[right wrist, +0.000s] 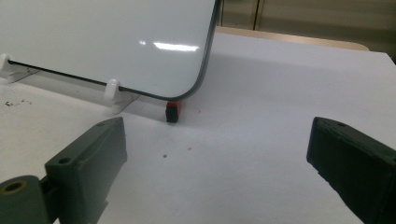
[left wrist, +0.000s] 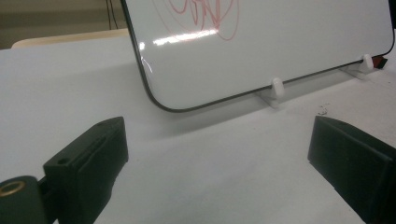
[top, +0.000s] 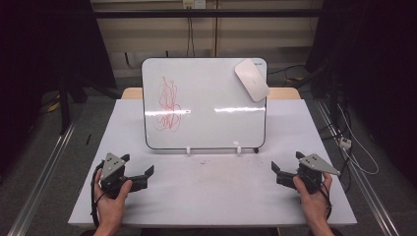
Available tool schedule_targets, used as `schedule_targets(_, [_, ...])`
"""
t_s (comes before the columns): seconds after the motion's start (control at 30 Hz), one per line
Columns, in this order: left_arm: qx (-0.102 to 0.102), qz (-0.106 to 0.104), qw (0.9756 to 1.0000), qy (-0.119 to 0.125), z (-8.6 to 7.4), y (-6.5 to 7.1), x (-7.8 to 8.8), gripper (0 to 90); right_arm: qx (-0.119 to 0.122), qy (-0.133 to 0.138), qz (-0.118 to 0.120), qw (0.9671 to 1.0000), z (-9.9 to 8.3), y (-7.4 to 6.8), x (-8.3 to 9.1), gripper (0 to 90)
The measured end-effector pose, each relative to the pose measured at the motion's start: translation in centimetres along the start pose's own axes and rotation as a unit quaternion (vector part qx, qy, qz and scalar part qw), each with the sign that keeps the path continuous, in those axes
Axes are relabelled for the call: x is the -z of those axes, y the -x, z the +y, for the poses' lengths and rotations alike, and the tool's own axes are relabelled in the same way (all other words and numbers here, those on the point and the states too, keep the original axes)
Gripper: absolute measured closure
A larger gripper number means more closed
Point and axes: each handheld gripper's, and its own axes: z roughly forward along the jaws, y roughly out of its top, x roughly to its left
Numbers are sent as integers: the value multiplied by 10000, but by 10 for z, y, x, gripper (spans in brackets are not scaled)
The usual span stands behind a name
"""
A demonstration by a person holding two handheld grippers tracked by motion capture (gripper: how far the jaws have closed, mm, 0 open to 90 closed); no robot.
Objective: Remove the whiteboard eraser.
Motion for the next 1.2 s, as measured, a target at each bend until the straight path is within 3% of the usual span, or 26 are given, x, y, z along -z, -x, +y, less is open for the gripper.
schedule_targets(0.83, [27,5,10000,-66,-1,-2,-2,50,-76,41,-59,9999,5,-1,-7,62])
schedule_targets(1.1, [12,17,10000,-36,-1,-3,0,50,129,-122,114,9998,20,-6,-15,57])
schedule_targets(1.2, [136,18,9999,-41,-2,-4,-1,50,210,-127,207,9995,27,-7,-16,56])
